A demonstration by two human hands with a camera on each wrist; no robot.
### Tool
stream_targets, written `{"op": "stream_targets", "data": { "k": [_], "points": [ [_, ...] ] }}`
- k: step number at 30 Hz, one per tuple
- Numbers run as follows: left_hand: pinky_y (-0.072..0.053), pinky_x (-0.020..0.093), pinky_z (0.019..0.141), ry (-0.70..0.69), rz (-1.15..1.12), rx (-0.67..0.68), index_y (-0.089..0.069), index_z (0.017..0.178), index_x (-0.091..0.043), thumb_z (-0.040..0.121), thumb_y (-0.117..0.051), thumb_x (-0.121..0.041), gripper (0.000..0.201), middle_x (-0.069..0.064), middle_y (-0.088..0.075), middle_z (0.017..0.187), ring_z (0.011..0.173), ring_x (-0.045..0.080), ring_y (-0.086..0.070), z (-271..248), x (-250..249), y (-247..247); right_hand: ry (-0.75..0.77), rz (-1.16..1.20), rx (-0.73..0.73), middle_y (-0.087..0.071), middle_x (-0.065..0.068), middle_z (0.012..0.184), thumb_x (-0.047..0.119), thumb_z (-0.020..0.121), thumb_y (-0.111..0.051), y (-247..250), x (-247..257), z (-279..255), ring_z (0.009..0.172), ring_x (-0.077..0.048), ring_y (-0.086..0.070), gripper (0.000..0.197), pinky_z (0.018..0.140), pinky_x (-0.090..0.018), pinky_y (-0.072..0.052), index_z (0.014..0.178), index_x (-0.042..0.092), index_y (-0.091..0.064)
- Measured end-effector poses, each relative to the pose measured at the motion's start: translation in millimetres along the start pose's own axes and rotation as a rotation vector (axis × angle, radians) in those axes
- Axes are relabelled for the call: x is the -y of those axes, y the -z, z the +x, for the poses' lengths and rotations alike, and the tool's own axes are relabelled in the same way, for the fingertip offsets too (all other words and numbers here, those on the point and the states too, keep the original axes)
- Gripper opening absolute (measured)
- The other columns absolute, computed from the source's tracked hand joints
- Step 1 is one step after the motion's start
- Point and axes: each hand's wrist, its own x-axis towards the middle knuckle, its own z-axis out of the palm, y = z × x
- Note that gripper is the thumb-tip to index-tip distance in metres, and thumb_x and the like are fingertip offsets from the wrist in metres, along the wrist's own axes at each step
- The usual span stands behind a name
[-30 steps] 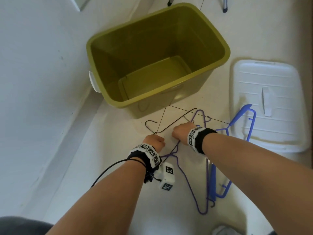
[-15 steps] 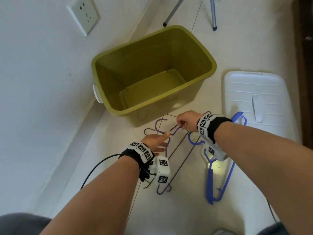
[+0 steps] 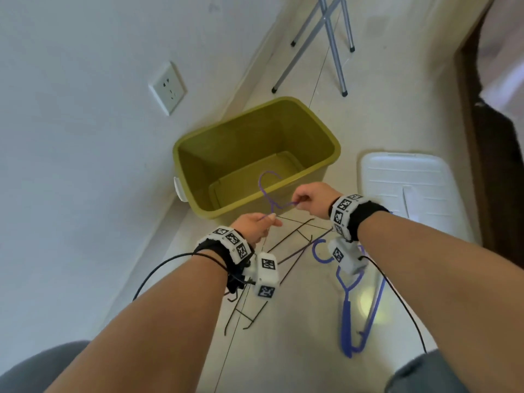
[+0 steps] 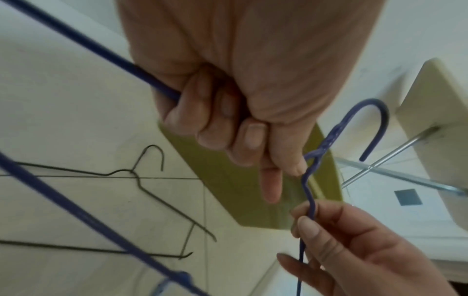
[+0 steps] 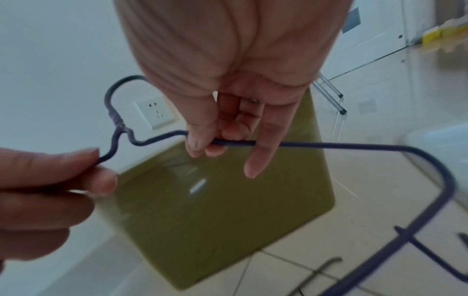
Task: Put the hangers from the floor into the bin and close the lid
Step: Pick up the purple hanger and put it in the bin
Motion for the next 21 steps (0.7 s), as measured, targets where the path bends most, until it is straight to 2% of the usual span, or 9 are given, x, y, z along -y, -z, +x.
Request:
{"op": "stream_targets", "data": {
  "k": [3, 7, 11, 14, 16, 17, 19, 21],
  "points": [
    [-0.024, 0.015, 0.033, -0.04, -0.072, -0.013, -0.068, 0.096, -0.021, 0.096, -0.041, -0.042, 0.035, -0.006, -0.03, 0.054, 0.037, 0.006, -0.027, -10, -27, 20, 0.032, 0.002, -0.045, -0.06, 0.002, 0.085, 0.02, 0.088, -0.06, 26, 16, 1, 0.082, -0.017, -0.057, 0.016, 0.081, -0.033, -0.051, 0.1, 0.012, -0.069],
    [-0.02, 0.018, 0.038, -0.121, -0.147, -0.026, -0.066, 0.087, -0.022, 0.097, -0.041, -0.04, 0.033, -0.006, -0.027, 0.053, 0.038, 0.007, -0.023, -14, -59, 49, 0.087, -0.03, -0.143, -0.06, 0.007, 0.083, 0.027, 0.089, -0.058, 64, 39, 11, 0.083, -0.017, -0.058, 0.017, 0.082, -0.03, -0.048, 0.1, 0.019, -0.069],
    [-0.022, 0.017, 0.036, -0.238, -0.243, -0.115, -0.066, 0.089, -0.019, 0.096, -0.047, -0.03, 0.023, -0.005, -0.039, 0.056, 0.037, 0.005, -0.029, -13, -83, 80, 0.089, 0.024, -0.258, -0.057, 0.009, 0.071, 0.028, 0.088, -0.06, 88, 58, 27, 0.08, -0.024, -0.063, 0.014, 0.08, -0.04, -0.058, 0.096, 0.021, -0.069],
    [-0.031, 0.013, 0.037, -0.344, -0.235, -0.237, -0.066, 0.1, -0.014, 0.095, -0.051, -0.02, 0.017, -0.004, -0.052, 0.061, 0.041, 0.004, -0.04, -10, -91, 98, 0.097, 0.035, -0.334, -0.058, 0.006, 0.074, 0.026, 0.088, -0.06, 98, 69, 41, 0.082, -0.025, -0.064, 0.017, 0.082, -0.044, -0.057, 0.099, 0.017, -0.07],
    [-0.037, 0.011, 0.045, -0.395, -0.163, -0.315, -0.066, 0.108, -0.013, 0.094, -0.052, -0.019, 0.02, -0.003, -0.056, 0.065, 0.046, 0.003, -0.044, -5, -93, 108, 0.114, 0.006, -0.374, -0.06, 0.003, 0.081, 0.026, 0.09, -0.058, 101, 76, 50, 0.081, -0.023, -0.063, 0.02, 0.084, -0.042, -0.056, 0.102, 0.015, -0.069],
    [-0.041, 0.011, 0.052, -0.413, -0.121, -0.351, -0.067, 0.109, -0.014, 0.094, -0.053, -0.021, 0.021, -0.004, -0.058, 0.067, 0.051, 0.004, -0.046, -2, -92, 112, 0.119, -0.004, -0.395, -0.061, 0.003, 0.084, 0.026, 0.09, -0.057, 102, 78, 54, 0.079, -0.021, -0.061, 0.021, 0.085, -0.041, -0.056, 0.104, 0.015, -0.069],
    [-0.046, 0.017, 0.069, -0.429, -0.054, -0.432, -0.069, 0.107, -0.016, 0.092, -0.055, -0.027, 0.023, -0.006, -0.061, 0.071, 0.063, 0.007, -0.051, 7, -88, 120, 0.113, -0.017, -0.44, -0.062, 0.002, 0.086, 0.027, 0.091, -0.056, 105, 81, 66, 0.078, -0.018, -0.056, 0.023, 0.086, -0.038, -0.053, 0.106, 0.016, -0.069],
    [-0.045, 0.021, 0.076, -0.413, -0.024, -0.507, -0.07, 0.106, -0.017, 0.09, -0.057, -0.03, 0.025, -0.008, -0.064, 0.074, 0.07, 0.008, -0.055, 16, -80, 124, 0.093, -0.028, -0.483, -0.066, -0.002, 0.093, 0.028, 0.091, -0.054, 107, 80, 76, 0.083, -0.018, -0.057, 0.023, 0.087, -0.036, -0.051, 0.106, 0.017, -0.068]
  ]
}}
